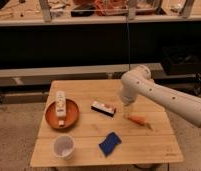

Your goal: Push the eraser across the table

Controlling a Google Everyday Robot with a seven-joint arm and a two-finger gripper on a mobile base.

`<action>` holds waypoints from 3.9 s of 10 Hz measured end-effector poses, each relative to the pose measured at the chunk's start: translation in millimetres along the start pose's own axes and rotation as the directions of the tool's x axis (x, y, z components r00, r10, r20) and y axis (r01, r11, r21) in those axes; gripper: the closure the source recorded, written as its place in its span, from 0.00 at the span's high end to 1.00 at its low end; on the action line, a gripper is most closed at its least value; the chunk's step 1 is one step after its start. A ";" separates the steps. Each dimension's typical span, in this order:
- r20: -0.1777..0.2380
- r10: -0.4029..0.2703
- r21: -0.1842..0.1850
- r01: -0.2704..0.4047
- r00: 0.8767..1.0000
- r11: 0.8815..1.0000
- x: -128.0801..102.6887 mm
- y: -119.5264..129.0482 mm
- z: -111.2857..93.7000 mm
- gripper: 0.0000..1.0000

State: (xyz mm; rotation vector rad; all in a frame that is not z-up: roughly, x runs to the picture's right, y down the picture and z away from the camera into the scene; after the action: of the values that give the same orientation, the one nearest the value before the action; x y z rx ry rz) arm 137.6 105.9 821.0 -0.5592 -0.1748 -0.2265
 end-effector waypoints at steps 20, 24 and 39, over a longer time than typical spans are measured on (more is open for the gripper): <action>0.043 -0.018 -0.052 0.021 0.999 0.998 -12.2 -10.1 44.6 0.30; 0.051 -0.012 -0.062 0.015 0.999 0.998 -9.8 -15.2 58.2 0.02; 0.093 -0.086 -0.063 0.092 0.992 0.994 -35.4 -41.6 87.7 0.02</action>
State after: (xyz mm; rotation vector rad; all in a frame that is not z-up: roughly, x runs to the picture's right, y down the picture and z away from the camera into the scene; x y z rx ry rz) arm 83.8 125.1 907.2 -0.6293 -0.2808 -0.2948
